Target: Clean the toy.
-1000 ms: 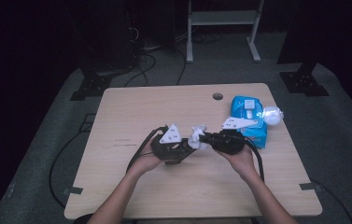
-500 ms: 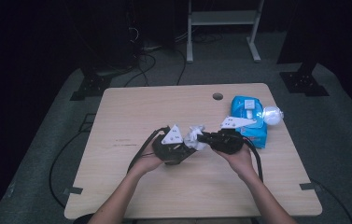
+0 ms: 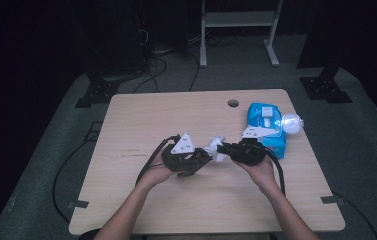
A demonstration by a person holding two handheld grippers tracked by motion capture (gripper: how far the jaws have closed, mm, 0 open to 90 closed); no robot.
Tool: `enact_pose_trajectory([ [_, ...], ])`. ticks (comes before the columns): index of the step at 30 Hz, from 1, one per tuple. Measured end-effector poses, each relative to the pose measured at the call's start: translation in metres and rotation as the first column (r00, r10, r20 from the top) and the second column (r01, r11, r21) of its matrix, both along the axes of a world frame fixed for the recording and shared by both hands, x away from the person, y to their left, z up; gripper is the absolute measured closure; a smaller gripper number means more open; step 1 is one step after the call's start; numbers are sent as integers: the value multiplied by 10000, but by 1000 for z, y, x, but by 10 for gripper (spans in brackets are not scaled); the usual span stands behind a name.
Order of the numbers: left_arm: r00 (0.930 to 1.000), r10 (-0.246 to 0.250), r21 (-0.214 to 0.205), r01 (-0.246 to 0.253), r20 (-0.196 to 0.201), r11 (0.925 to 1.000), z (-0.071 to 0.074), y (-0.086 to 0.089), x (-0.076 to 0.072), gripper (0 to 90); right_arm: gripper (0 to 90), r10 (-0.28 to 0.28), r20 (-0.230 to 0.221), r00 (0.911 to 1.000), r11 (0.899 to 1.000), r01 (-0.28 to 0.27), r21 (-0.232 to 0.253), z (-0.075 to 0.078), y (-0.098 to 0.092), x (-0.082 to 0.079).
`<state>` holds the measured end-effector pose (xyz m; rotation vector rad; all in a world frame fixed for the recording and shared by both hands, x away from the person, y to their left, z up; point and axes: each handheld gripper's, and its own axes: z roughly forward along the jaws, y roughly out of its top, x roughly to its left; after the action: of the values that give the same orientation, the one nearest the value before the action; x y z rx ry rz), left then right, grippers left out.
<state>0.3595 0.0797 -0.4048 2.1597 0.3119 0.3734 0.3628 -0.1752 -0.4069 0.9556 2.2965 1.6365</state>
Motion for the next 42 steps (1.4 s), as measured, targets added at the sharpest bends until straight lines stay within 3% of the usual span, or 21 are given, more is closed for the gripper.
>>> enact_pose_trajectory([
  [4,10000,41,-65,-41,-30,10000,1,1,0,649,814,408,399,9984,9990,-414,148,12,10,-4],
  [6,10000,94,-159,-94,-28,9998,1,3,1,649,813,335,462,9984,9994,-333,-32,13,10,-4],
  [8,9999,125,-186,-126,-48,9997,1,4,1,649,813,179,312,9994,9998,-176,-76,6,5,-1],
  [12,9999,109,-159,-110,-35,9998,1,4,1,648,814,-224,-424,9989,9993,211,-305,-17,-5,7],
  [14,10000,79,-141,-79,-18,9999,1,3,1,648,814,-164,-540,9984,9997,153,-204,-20,-4,6],
  [17,9999,121,-177,-122,-33,9998,1,4,1,648,814,-64,-131,9999,10000,65,25,-8,1,4],
  [19,9999,136,-152,-136,-13,9998,1,4,1,648,814,202,-20,9998,9970,-200,743,1,2,2],
  [22,9999,140,-204,-140,-18,9997,1,3,1,648,814,324,206,9993,9971,-337,684,7,6,-1],
  [25,9999,155,-141,-155,22,9998,0,3,0,649,814,227,-70,9997,9970,-221,743,-2,2,3],
  [27,9999,148,-162,-148,-8,9998,1,4,1,648,814,-7,-313,9995,9992,20,395,-11,-2,6],
  [29,9999,152,-198,-152,-1,9997,2,5,2,648,814,-111,-607,9981,9989,138,451,-20,-6,9],
  [35,9999,108,-243,-108,9,9996,2,4,2,648,813,-251,-1429,9894,9993,288,239,-42,-5,15],
  [37,9999,102,-274,-102,5,9996,3,3,1,648,814,-214,-1530,9880,9997,230,91,-44,-3,15],
  [42,10000,39,-627,-35,67,9980,5,0,0,648,814,-116,-1582,9873,9977,221,645,-36,-9,13],
])
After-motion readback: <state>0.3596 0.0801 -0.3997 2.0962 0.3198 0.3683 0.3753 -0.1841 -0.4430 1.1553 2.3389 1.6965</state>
